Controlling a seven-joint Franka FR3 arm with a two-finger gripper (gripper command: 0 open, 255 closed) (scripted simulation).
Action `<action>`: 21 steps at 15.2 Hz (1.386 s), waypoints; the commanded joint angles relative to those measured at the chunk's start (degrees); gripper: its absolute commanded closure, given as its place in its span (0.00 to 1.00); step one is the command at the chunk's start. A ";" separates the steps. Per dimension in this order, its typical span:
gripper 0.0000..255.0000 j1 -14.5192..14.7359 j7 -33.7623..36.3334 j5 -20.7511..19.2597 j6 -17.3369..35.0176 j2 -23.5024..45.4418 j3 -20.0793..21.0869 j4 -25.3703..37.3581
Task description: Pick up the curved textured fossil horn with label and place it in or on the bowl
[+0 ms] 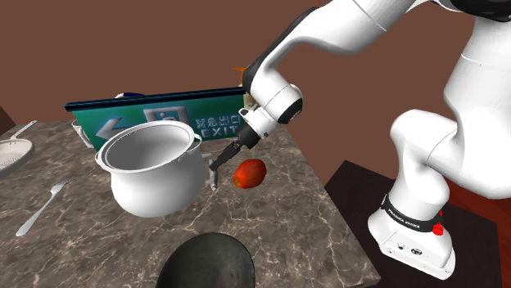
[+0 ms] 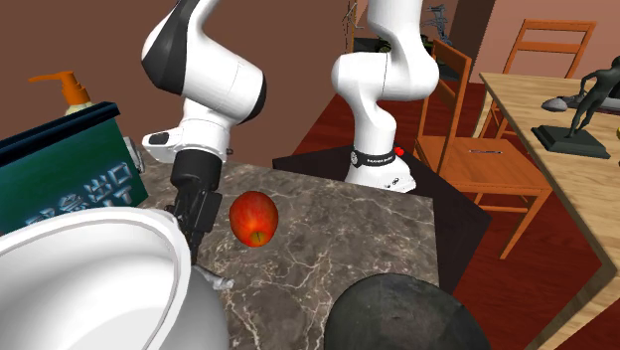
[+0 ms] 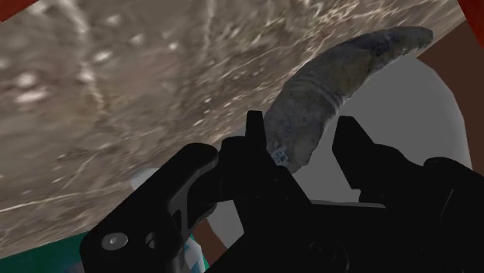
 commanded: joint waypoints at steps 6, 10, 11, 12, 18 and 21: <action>1.00 -0.02 -0.05 0.01 0.10 0.12 -0.03 -0.10; 1.00 0.41 3.11 -3.49 2.86 -3.73 0.05 -0.29; 1.00 0.49 3.95 -4.41 3.53 -4.67 0.11 -0.33; 1.00 0.55 4.82 -5.34 4.19 -5.60 0.20 -0.36; 1.00 0.58 10.55 -11.24 7.77 -10.91 1.11 -0.45; 1.00 0.39 13.72 -14.39 9.28 -13.36 1.79 -0.42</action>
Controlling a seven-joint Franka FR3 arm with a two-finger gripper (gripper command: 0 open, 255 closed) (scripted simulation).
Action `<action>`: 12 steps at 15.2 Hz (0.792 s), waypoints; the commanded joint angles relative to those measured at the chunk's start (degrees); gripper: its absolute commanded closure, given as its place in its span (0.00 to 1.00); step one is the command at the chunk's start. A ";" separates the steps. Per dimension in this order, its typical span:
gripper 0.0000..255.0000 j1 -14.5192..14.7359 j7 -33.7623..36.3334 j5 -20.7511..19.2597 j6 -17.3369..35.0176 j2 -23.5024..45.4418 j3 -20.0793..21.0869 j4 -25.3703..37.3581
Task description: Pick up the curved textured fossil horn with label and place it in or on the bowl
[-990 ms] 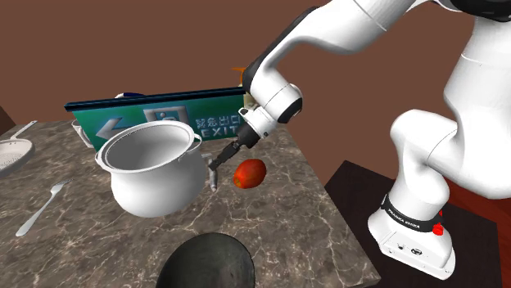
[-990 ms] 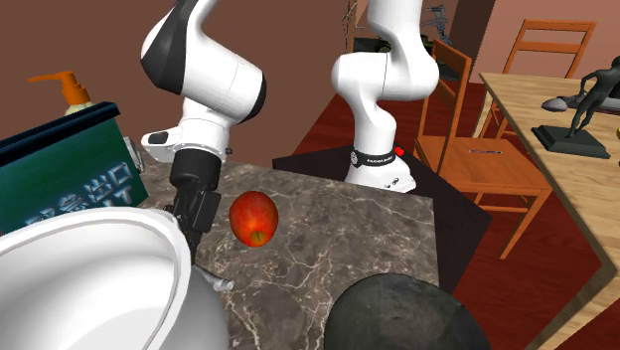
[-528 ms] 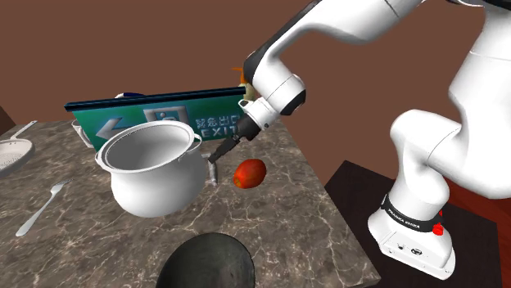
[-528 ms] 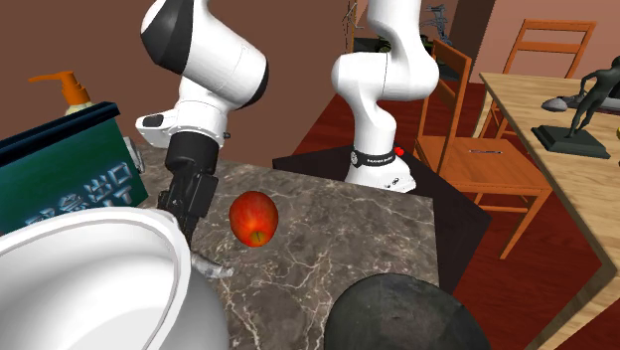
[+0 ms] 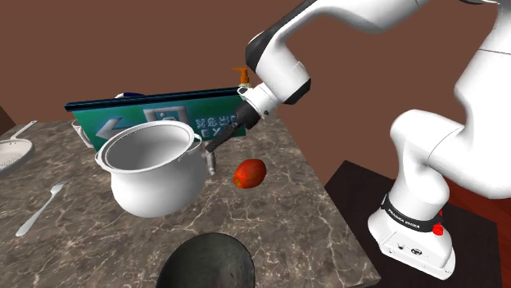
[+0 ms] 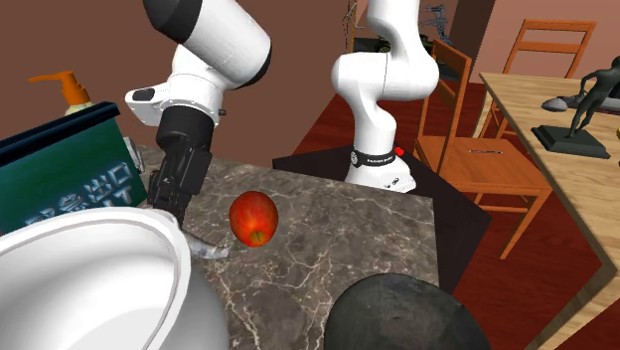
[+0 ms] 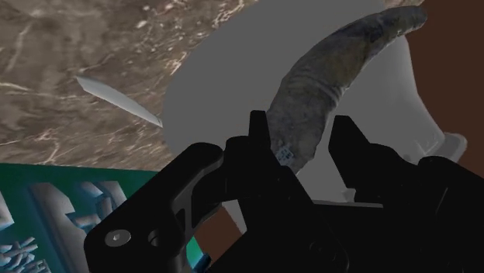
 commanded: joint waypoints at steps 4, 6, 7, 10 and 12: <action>1.00 -0.61 5.58 -5.50 2.10 -3.85 1.29 0.08; 1.00 -0.96 7.91 -7.71 2.73 -5.23 1.93 0.18; 1.00 -1.16 9.09 -8.82 3.00 -5.89 2.26 0.24; 1.00 -0.14 10.08 -7.74 6.89 -8.67 5.20 -1.95; 1.00 1.24 9.97 -5.28 10.41 -10.56 7.84 -3.82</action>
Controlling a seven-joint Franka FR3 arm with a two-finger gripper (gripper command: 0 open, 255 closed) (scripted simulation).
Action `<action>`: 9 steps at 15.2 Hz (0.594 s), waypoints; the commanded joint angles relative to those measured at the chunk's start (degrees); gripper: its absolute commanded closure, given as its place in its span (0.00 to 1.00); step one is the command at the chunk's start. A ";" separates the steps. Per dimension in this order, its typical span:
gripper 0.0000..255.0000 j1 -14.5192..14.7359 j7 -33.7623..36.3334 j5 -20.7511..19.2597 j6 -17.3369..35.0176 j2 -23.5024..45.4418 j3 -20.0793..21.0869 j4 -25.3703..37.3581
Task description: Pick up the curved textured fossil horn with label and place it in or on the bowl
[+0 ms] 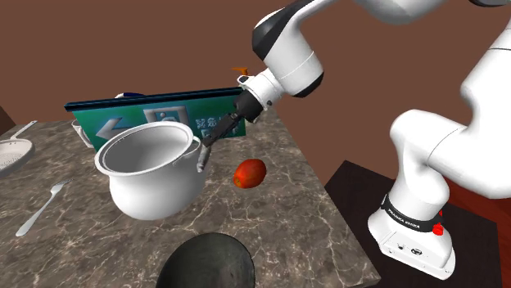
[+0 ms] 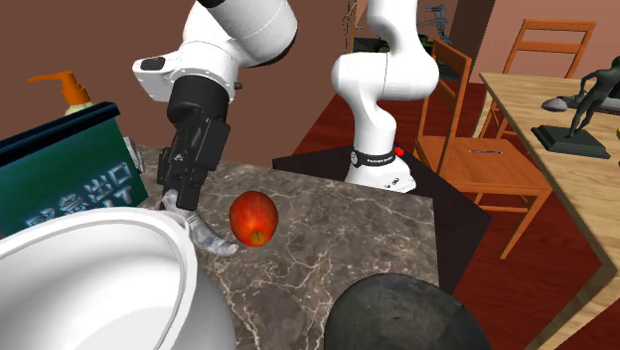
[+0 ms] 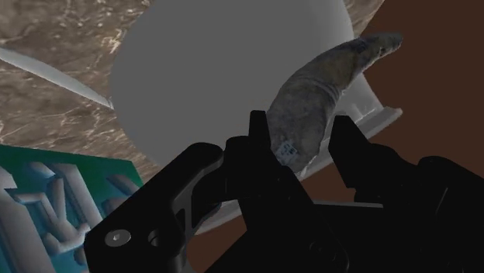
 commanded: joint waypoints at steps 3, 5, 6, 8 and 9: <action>1.00 3.24 -0.77 6.19 6.89 -3.05 5.38 -2.90; 1.00 5.02 -1.83 10.23 9.97 -3.88 7.94 -3.69; 1.00 5.93 -2.56 12.50 11.44 -4.12 9.22 -3.90; 1.00 7.68 -4.46 17.57 14.20 -4.27 11.82 -3.95; 1.00 8.44 -5.64 20.37 15.47 -4.17 13.20 -3.79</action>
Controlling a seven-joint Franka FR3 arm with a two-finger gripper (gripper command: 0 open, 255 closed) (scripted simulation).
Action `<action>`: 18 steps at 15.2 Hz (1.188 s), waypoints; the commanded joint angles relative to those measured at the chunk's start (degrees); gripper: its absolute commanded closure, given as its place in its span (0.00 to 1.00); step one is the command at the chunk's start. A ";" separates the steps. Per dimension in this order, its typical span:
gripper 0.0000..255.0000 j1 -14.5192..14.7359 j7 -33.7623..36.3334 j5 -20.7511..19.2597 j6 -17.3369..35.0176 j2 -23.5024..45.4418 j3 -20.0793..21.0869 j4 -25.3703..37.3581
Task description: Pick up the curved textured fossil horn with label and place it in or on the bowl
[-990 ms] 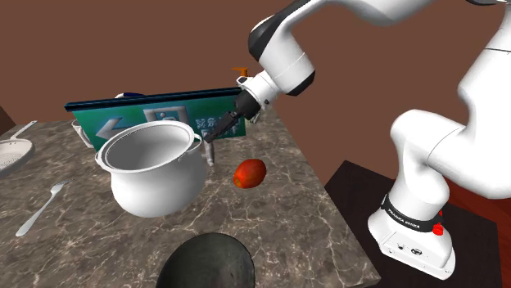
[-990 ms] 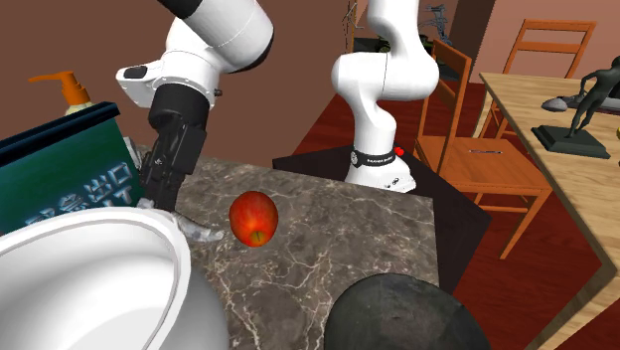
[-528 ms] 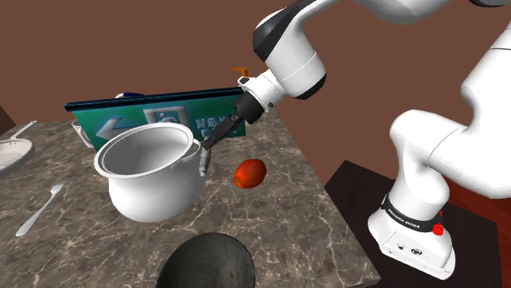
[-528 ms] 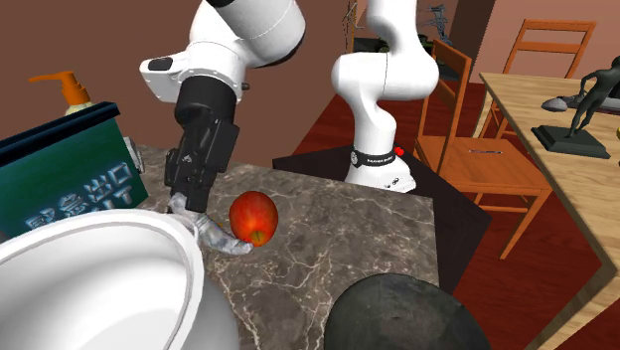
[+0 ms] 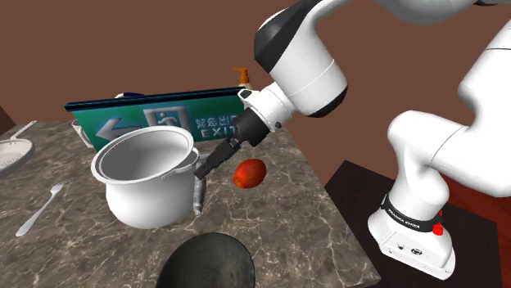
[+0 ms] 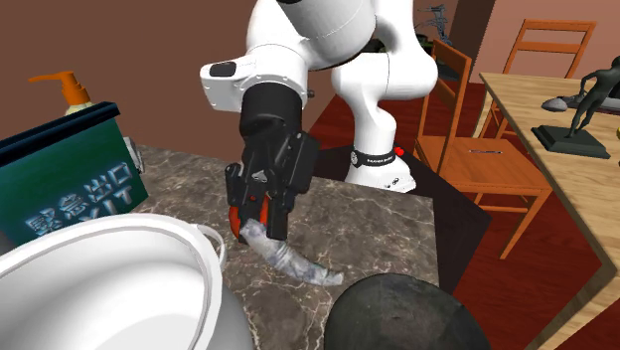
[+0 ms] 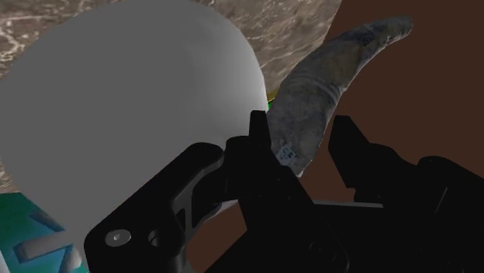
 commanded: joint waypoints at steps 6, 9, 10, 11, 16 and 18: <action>1.00 2.30 -10.94 22.56 7.93 1.87 11.97 2.73; 1.00 0.22 -17.16 33.19 10.08 4.04 18.76 5.57; 1.00 -0.37 -18.12 34.80 10.37 4.40 20.00 6.04; 1.00 -1.41 -19.66 36.29 9.60 4.87 20.68 5.87; 1.00 -5.48 -26.71 42.87 5.91 7.31 23.16 4.94; 1.00 -6.69 -29.23 45.13 4.46 8.33 23.83 4.55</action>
